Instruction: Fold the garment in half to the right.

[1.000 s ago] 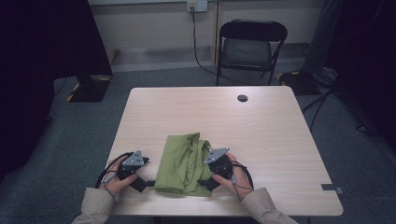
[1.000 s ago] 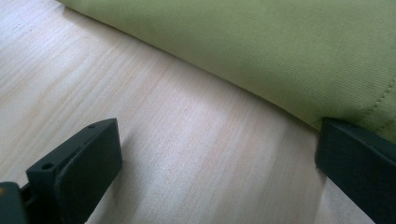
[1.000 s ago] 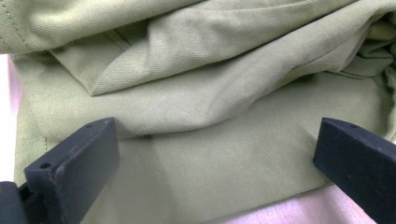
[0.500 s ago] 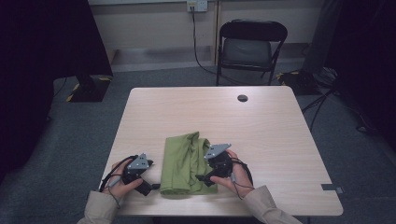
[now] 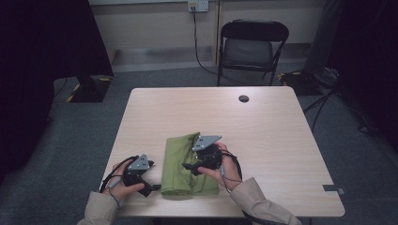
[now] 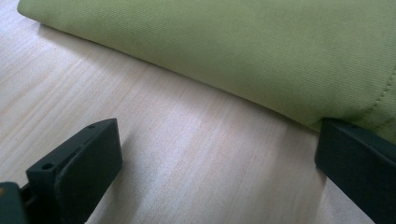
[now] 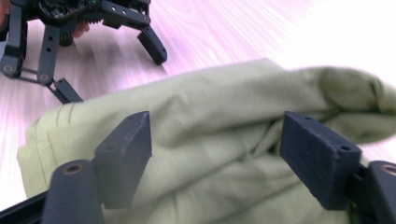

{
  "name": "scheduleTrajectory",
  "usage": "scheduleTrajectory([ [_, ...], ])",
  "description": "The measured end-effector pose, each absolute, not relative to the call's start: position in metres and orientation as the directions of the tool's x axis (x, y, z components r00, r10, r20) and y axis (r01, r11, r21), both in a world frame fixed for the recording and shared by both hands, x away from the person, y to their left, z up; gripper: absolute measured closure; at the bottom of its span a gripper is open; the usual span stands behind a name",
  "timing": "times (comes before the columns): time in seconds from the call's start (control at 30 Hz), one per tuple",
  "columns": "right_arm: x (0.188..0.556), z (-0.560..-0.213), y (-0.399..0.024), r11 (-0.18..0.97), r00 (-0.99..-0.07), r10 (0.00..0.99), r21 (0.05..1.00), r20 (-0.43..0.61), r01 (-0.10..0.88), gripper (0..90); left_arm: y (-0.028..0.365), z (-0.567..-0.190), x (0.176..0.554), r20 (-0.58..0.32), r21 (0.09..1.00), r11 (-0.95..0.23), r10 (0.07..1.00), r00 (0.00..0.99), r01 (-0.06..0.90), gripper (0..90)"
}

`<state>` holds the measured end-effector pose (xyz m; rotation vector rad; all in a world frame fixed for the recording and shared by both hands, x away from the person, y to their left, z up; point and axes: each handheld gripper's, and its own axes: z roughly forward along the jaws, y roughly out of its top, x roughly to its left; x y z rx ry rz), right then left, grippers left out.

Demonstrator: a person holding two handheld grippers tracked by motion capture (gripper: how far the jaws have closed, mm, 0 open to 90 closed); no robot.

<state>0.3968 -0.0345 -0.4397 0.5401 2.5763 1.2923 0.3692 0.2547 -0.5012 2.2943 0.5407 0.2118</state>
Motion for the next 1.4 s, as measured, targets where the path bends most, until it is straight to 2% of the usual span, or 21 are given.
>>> scheduleTrajectory([
  [0.27,0.397,-0.430,-0.007,0.586,-0.926,0.370,0.792,-0.071,0.174,33.5,0.255,-0.501,0.369,-0.011,0.714,-0.625,0.443,0.897,0.317,0.0],
  [0.57,0.403,-0.452,-0.002,0.635,-0.929,0.365,0.747,-0.066,0.196,41.3,0.255,-0.501,0.369,-0.011,0.713,-0.625,0.443,0.897,0.317,0.0],
  [0.63,0.402,-0.457,-0.001,0.650,-0.932,0.357,0.733,-0.065,0.198,48.2,0.255,-0.501,0.369,-0.011,0.713,-0.624,0.443,0.896,0.318,0.0],
  [0.87,0.401,-0.473,0.000,0.686,-0.943,0.327,0.702,-0.065,0.190,58.3,0.255,-0.501,0.369,-0.011,0.713,-0.624,0.444,0.896,0.318,0.0],
  [1.03,0.400,-0.476,0.006,0.705,-0.950,0.303,0.688,-0.072,0.172,71.9,0.255,-0.501,0.369,-0.011,0.713,-0.624,0.444,0.896,0.318,0.0],
  [1.13,0.399,-0.471,0.005,0.691,-0.951,0.301,0.703,-0.068,0.169,68.4,0.255,-0.501,0.369,-0.011,0.713,-0.624,0.444,0.896,0.318,0.0],
  [1.3,0.399,-0.448,0.008,0.594,-0.938,0.345,0.781,-0.031,0.193,38.2,0.255,-0.501,0.369,-0.011,0.713,-0.624,0.444,0.896,0.319,0.0],
  [1.4,0.401,-0.443,0.017,0.573,-0.930,0.363,0.800,-0.052,0.179,34.1,0.255,-0.501,0.369,-0.011,0.713,-0.624,0.444,0.896,0.318,0.0],
])
